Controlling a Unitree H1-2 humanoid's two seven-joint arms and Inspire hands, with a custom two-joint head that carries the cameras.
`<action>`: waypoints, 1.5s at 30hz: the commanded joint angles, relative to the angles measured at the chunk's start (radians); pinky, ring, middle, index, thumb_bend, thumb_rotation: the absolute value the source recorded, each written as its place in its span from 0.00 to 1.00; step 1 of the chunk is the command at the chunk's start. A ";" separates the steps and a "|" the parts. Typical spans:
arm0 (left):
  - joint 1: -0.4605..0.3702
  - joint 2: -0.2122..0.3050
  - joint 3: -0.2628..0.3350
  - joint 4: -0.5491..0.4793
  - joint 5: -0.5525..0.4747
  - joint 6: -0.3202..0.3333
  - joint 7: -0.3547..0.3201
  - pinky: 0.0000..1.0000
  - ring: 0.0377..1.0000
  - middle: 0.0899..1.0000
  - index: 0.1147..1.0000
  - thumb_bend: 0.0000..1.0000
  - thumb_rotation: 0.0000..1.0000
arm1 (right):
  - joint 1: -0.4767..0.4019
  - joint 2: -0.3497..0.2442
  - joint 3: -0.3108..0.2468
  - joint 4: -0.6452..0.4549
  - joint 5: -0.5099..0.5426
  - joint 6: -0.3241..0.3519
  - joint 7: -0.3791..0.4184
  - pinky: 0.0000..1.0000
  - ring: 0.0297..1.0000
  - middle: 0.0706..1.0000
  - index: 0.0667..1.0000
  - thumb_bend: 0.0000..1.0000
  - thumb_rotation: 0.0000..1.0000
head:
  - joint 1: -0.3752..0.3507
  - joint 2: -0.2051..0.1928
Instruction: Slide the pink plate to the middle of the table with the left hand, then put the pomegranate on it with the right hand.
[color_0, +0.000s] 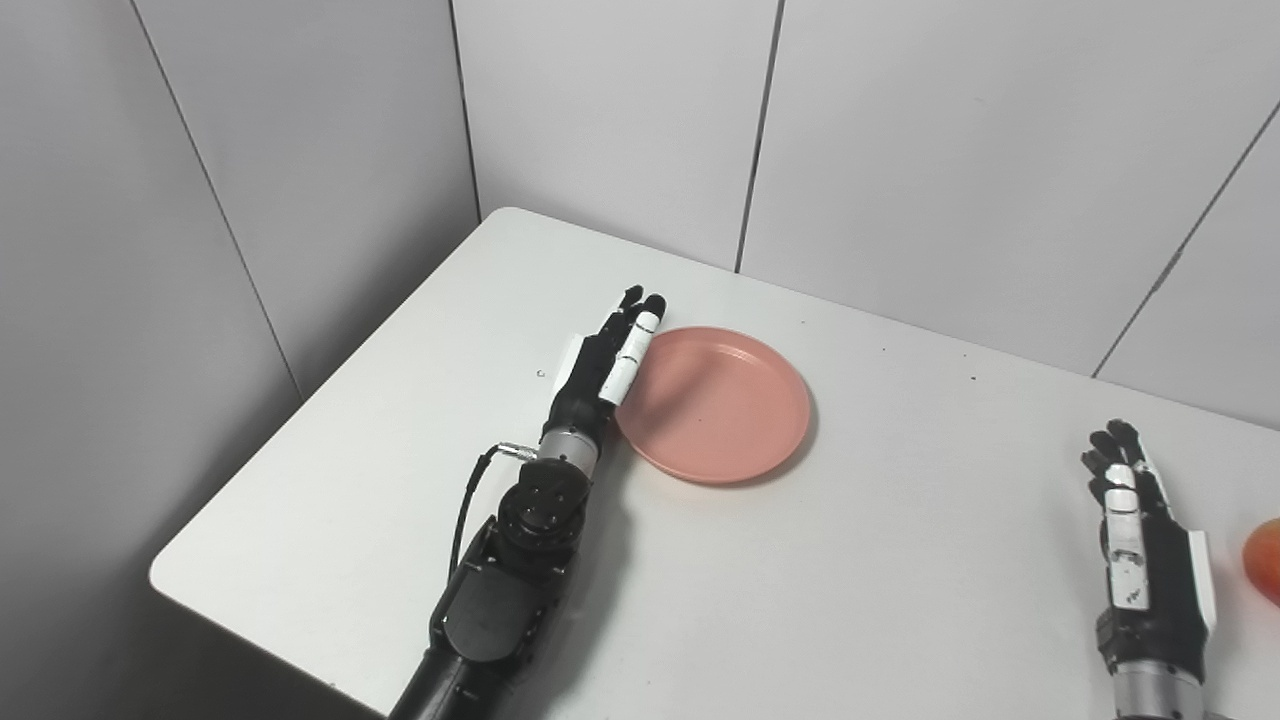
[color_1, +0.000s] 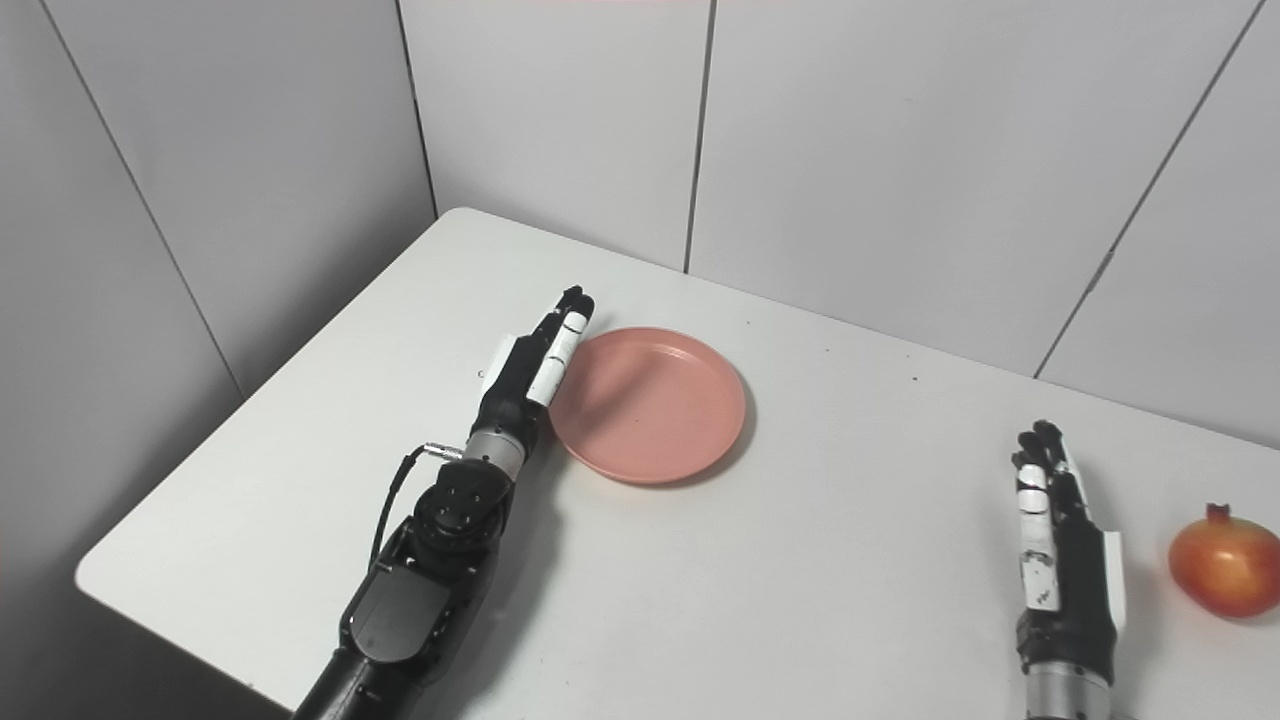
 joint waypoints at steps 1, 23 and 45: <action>-0.034 -0.011 -0.017 -0.009 0.004 -0.002 -0.026 0.96 0.96 0.96 0.96 0.66 1.00 | 0.032 -0.003 -0.005 0.022 0.004 -0.016 0.004 0.96 0.91 0.91 0.91 0.49 0.93 | -0.001 0.001; -0.039 -0.029 -0.070 -0.027 0.008 0.019 -0.042 0.97 0.96 0.98 0.97 0.65 1.00 | 0.026 -0.004 -0.009 0.030 0.012 -0.017 0.005 0.96 0.91 0.90 0.90 0.50 0.94 | -0.004 0.007; -0.021 -0.044 -0.061 -0.079 -0.002 0.028 -0.086 0.96 0.97 0.97 0.97 0.64 1.00 | 0.040 0.004 0.003 -0.008 -0.008 0.011 0.002 0.97 0.90 0.90 0.90 0.49 0.95 | -0.095 0.035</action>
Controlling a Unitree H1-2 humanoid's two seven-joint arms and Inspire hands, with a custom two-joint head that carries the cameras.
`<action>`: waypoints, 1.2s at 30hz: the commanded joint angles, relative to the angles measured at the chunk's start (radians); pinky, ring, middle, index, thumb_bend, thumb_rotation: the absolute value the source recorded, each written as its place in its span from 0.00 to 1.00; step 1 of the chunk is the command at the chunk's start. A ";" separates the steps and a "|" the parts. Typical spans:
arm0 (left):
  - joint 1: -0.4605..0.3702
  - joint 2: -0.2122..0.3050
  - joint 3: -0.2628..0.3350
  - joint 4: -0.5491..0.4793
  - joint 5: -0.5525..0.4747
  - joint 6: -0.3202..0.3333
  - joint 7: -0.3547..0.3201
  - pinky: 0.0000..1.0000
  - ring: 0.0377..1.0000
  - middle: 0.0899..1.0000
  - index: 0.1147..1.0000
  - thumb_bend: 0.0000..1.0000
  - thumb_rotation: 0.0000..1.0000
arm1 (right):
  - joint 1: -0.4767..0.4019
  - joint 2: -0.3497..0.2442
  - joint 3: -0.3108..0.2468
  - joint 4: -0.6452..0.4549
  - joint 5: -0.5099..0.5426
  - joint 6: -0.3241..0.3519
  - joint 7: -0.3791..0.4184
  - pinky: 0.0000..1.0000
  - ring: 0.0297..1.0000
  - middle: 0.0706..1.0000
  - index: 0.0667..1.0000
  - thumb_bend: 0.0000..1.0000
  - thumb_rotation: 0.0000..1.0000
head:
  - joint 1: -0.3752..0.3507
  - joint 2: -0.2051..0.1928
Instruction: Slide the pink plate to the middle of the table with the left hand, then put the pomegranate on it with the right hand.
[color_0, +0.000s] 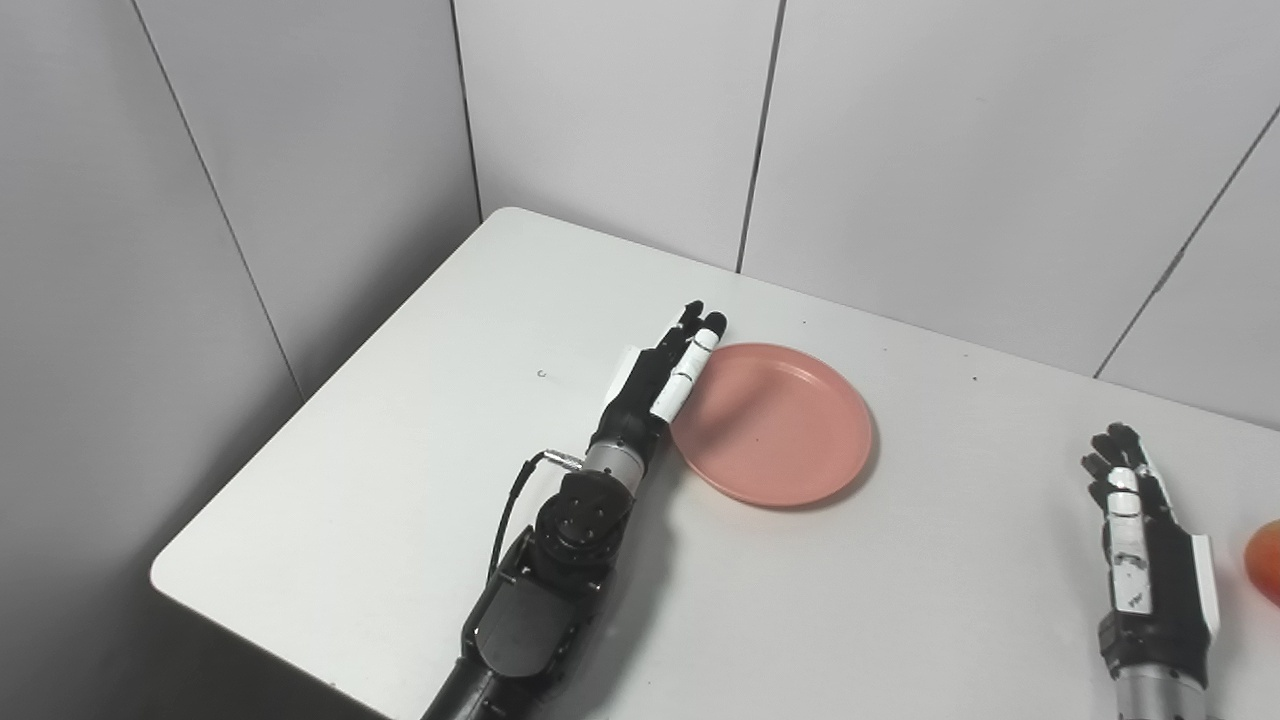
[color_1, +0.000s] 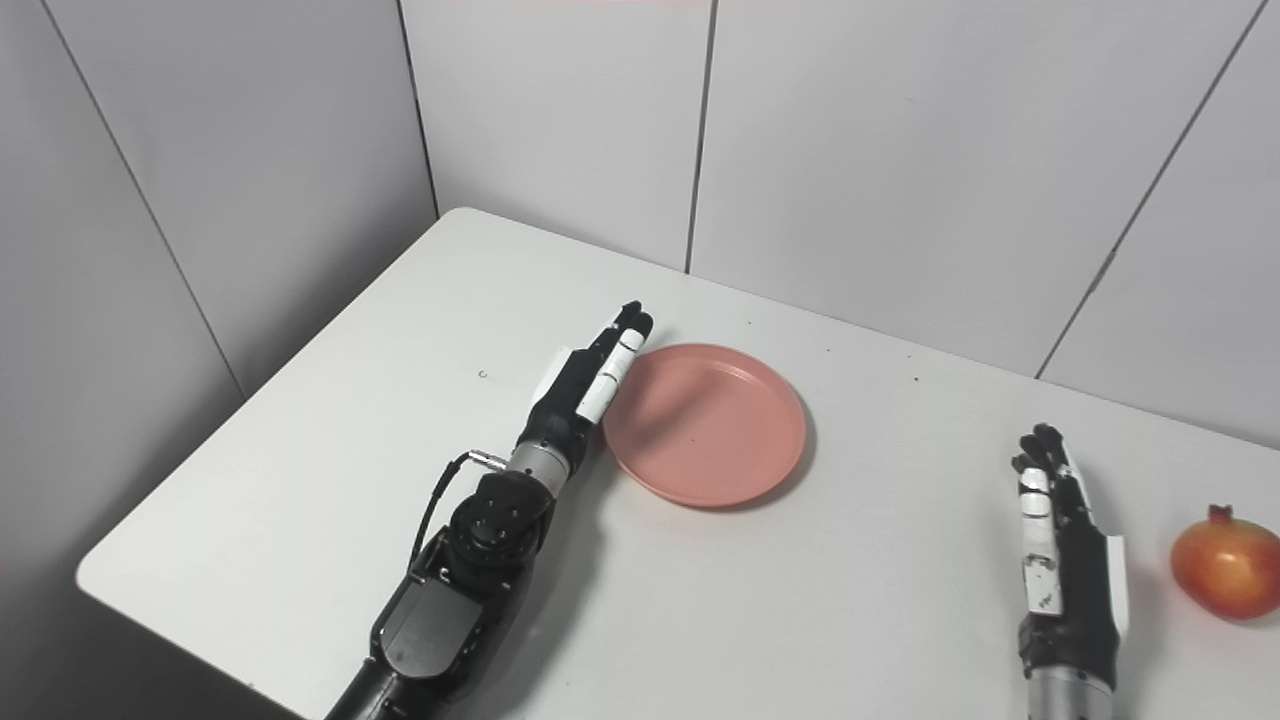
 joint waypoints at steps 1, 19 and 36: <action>-0.021 0.000 -0.003 -0.047 -0.002 0.005 -0.016 0.96 0.97 0.98 0.97 0.64 1.00 | 0.034 0.008 0.000 0.002 -0.001 0.010 -0.001 0.98 0.91 0.90 0.90 0.50 0.95 | -0.006 0.003; -0.004 0.010 0.022 -0.092 -0.011 0.018 -0.064 0.97 0.97 0.98 0.97 0.66 1.00 | 0.041 0.054 0.003 -0.024 -0.036 0.024 -0.029 0.92 0.88 0.88 0.88 0.42 0.97 | -0.137 0.041; -0.002 0.020 0.031 -0.121 -0.018 0.041 -0.090 0.94 0.94 0.97 0.96 0.65 1.00 | 0.040 0.070 0.019 -0.034 -0.080 0.031 -0.048 0.87 0.87 0.87 0.87 0.44 0.98 | -0.214 0.067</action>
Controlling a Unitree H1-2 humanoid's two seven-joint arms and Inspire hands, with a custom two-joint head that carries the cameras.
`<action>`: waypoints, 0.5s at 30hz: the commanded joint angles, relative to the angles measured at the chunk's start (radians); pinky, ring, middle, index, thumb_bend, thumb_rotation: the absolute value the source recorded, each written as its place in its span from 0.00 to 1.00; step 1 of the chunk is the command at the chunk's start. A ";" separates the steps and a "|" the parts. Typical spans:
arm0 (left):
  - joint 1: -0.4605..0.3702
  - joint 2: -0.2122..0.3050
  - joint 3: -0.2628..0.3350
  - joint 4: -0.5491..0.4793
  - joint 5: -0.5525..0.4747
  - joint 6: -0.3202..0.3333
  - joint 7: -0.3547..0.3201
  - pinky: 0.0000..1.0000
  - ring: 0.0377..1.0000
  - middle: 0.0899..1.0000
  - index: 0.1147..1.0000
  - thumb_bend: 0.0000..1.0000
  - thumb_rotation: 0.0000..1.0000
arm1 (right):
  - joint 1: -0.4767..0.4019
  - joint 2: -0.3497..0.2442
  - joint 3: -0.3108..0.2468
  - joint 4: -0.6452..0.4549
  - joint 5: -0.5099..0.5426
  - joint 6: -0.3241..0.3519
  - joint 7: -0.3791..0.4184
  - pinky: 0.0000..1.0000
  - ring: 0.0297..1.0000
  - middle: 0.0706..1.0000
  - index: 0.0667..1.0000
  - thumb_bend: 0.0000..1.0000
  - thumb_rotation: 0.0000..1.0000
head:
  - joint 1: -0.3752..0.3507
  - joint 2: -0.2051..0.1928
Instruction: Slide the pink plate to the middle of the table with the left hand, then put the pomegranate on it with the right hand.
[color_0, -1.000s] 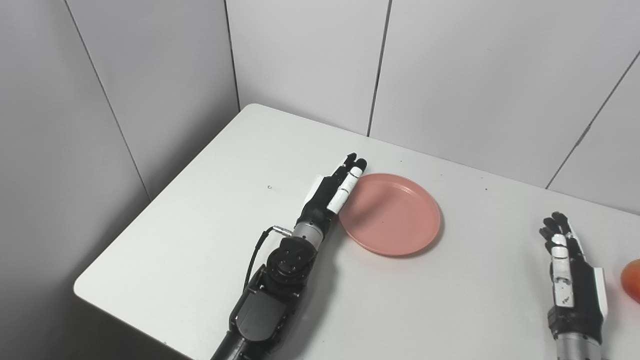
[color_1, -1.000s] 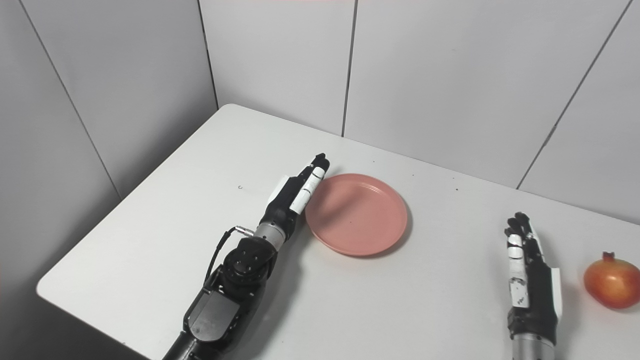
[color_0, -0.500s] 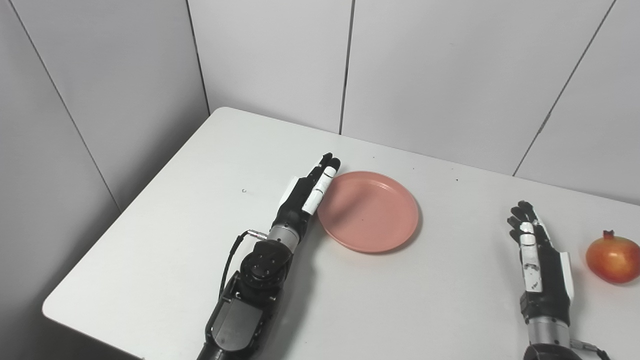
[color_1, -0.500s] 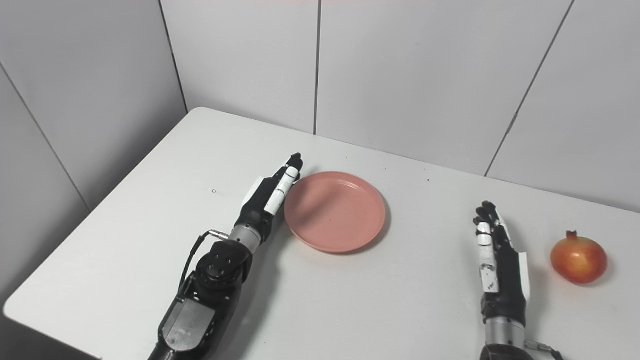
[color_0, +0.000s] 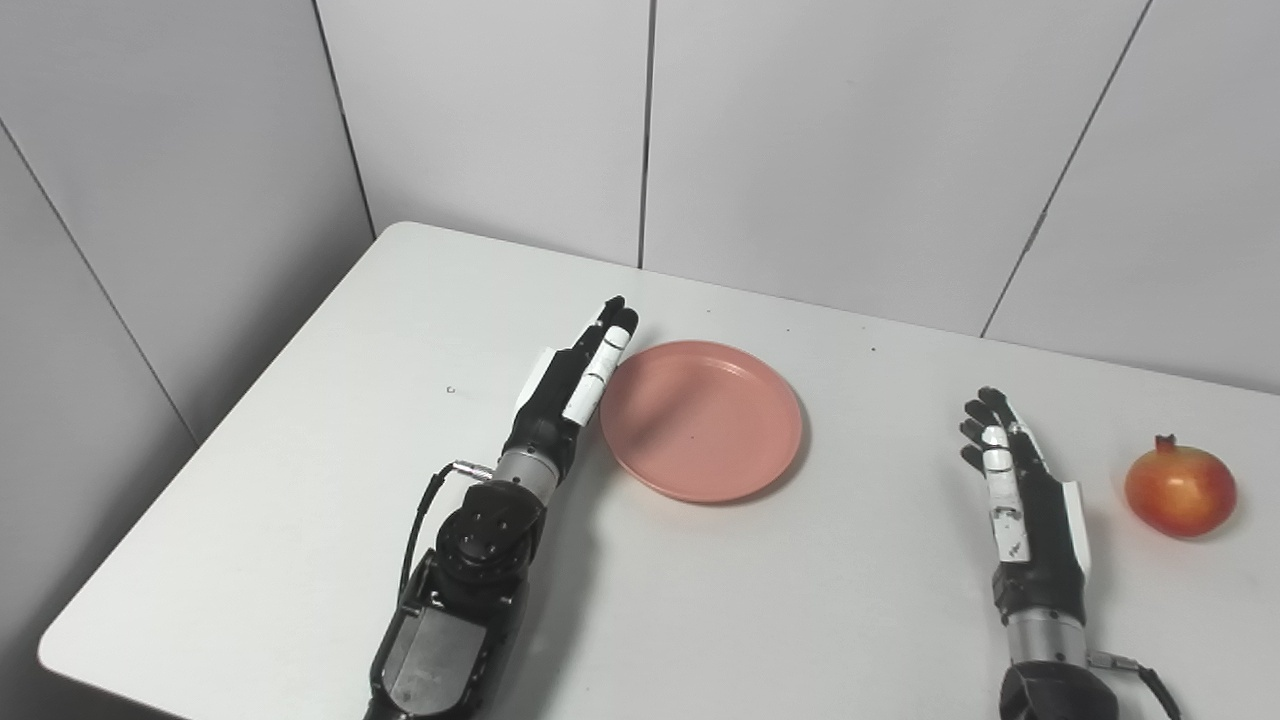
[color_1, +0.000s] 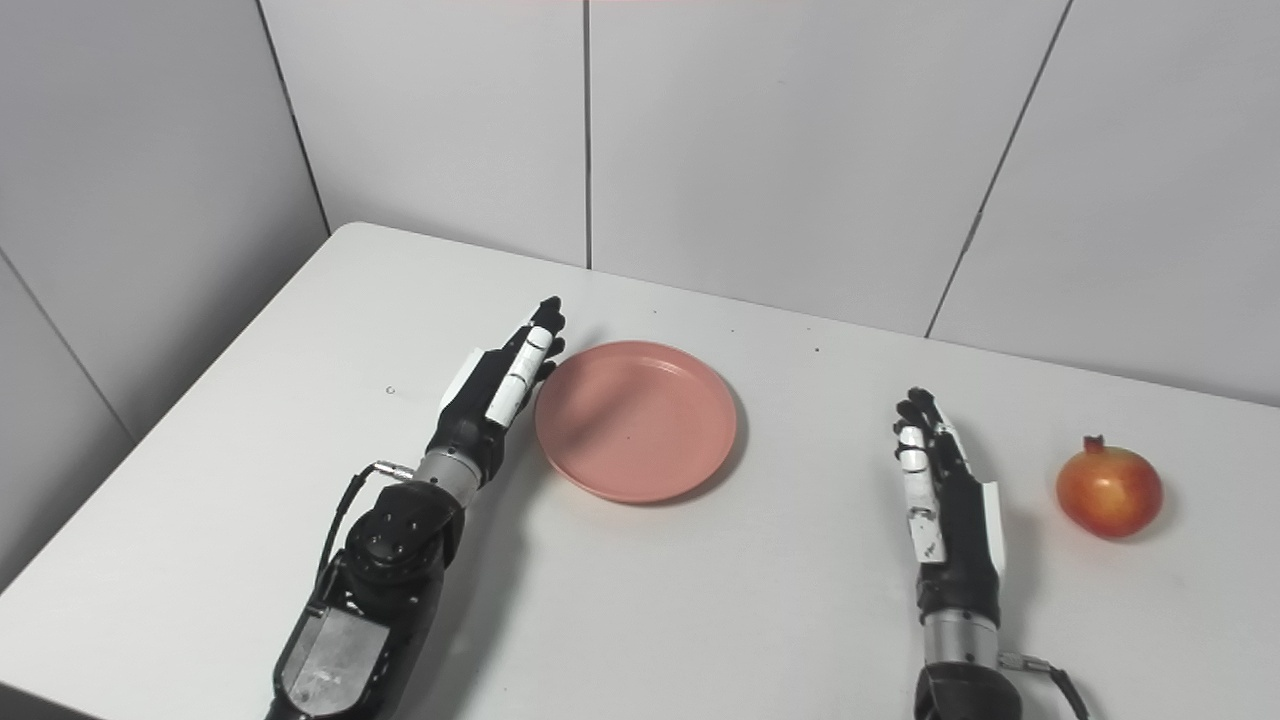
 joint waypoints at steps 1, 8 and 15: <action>-0.024 0.004 0.003 -0.035 -0.010 -0.003 -0.007 0.94 0.94 0.97 0.96 0.66 1.00 | 0.019 0.016 0.005 0.001 0.004 0.003 -0.007 0.87 0.87 0.87 0.87 0.43 0.97 | -0.008 0.001; -0.021 -0.001 0.007 -0.037 -0.044 -0.008 -0.026 0.96 0.96 0.98 0.97 0.66 1.00 | 0.020 0.023 0.009 -0.009 0.001 0.014 -0.007 0.88 0.88 0.87 0.88 0.42 0.96 | -0.035 0.002; -0.019 -0.001 -0.003 -0.039 -0.046 -0.009 -0.033 0.95 0.95 0.97 0.96 0.67 1.00 | 0.016 0.023 0.016 0.000 -0.019 0.007 -0.012 0.88 0.88 0.87 0.87 0.43 1.00 | -0.056 0.007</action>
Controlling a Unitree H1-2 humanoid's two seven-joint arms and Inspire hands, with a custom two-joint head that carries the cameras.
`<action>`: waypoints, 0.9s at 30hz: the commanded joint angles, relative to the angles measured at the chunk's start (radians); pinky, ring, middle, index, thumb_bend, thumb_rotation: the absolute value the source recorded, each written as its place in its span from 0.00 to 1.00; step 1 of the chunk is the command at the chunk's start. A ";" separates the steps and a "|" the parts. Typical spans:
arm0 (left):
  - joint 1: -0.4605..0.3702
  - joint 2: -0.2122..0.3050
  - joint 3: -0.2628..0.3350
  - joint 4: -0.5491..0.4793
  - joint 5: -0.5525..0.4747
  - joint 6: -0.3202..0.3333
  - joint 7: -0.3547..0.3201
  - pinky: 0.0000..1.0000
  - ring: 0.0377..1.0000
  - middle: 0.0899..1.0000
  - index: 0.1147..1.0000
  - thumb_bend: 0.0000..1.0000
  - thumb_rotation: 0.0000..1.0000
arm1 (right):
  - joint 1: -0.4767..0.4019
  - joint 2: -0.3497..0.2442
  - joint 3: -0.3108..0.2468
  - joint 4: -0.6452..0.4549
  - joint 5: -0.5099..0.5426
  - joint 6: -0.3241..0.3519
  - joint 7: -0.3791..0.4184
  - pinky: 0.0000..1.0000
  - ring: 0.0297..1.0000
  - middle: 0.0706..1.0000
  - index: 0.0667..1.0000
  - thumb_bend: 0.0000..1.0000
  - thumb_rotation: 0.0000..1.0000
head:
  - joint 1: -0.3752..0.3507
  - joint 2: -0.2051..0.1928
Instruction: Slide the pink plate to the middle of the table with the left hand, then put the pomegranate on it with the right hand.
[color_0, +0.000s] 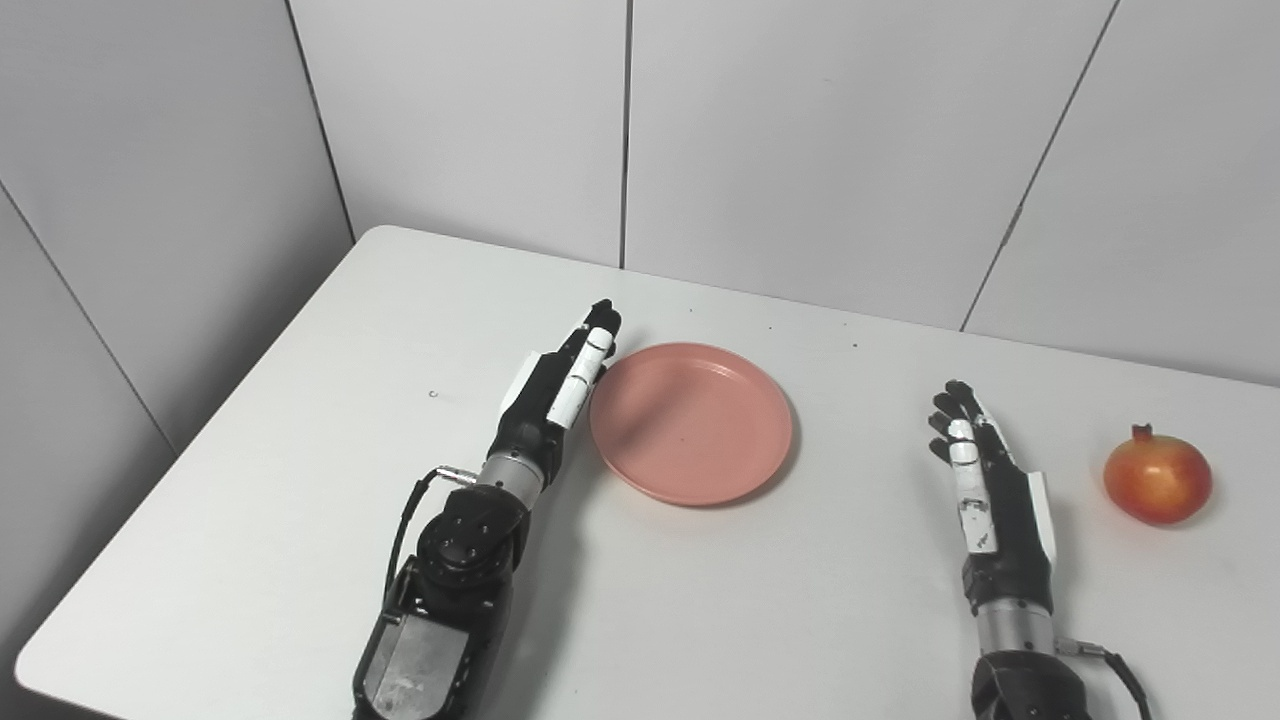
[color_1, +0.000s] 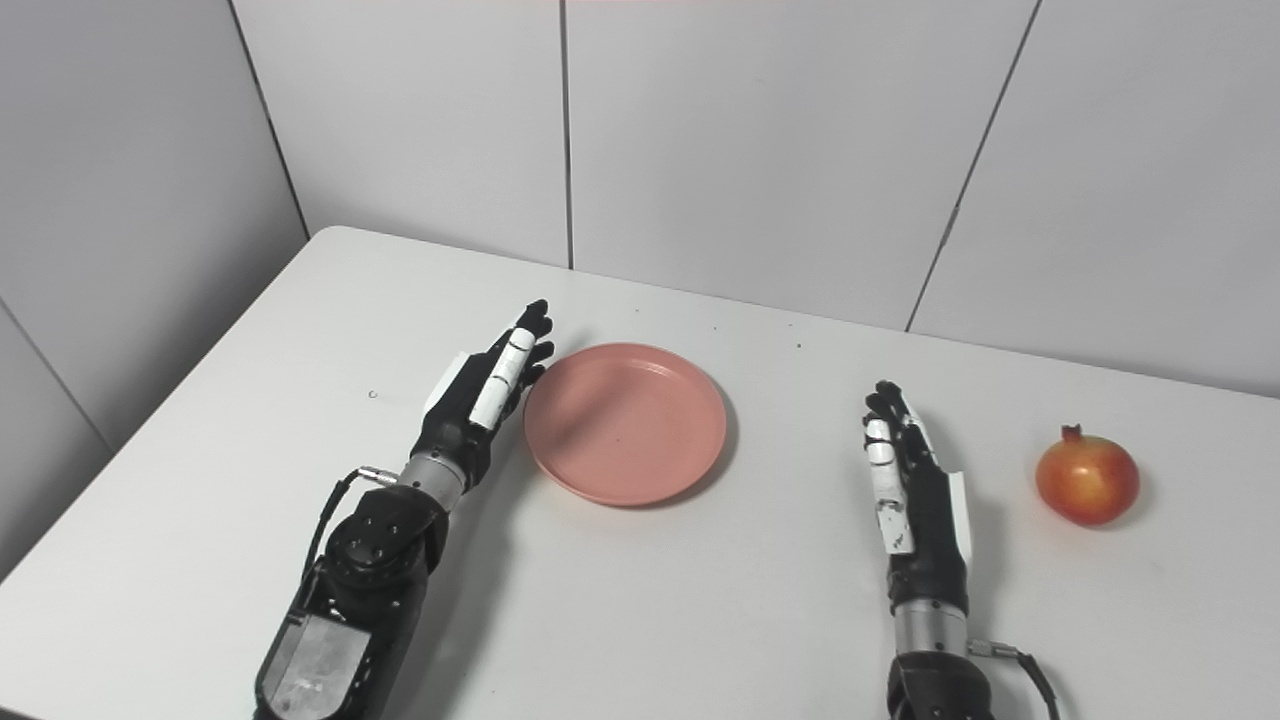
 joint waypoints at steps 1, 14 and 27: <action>-0.022 -0.001 -0.001 -0.029 -0.018 -0.010 -0.015 0.96 0.96 0.98 0.97 0.67 1.00 | 0.012 0.007 0.006 0.006 -0.007 0.004 -0.010 0.88 0.88 0.88 0.88 0.44 1.00 | -0.005 0.001; -0.022 0.003 -0.021 -0.026 -0.001 -0.016 -0.019 0.95 0.97 0.99 0.98 0.69 1.00 | 0.009 0.016 0.006 -0.002 0.002 0.016 -0.006 0.90 0.89 0.88 0.89 0.43 0.99 | -0.025 0.006; -0.014 0.001 -0.034 -0.048 0.008 0.000 -0.024 0.94 0.96 0.98 0.97 0.67 1.00 | 0.007 0.016 0.011 0.004 -0.006 0.009 -0.008 0.89 0.88 0.88 0.88 0.42 1.00 | -0.036 0.008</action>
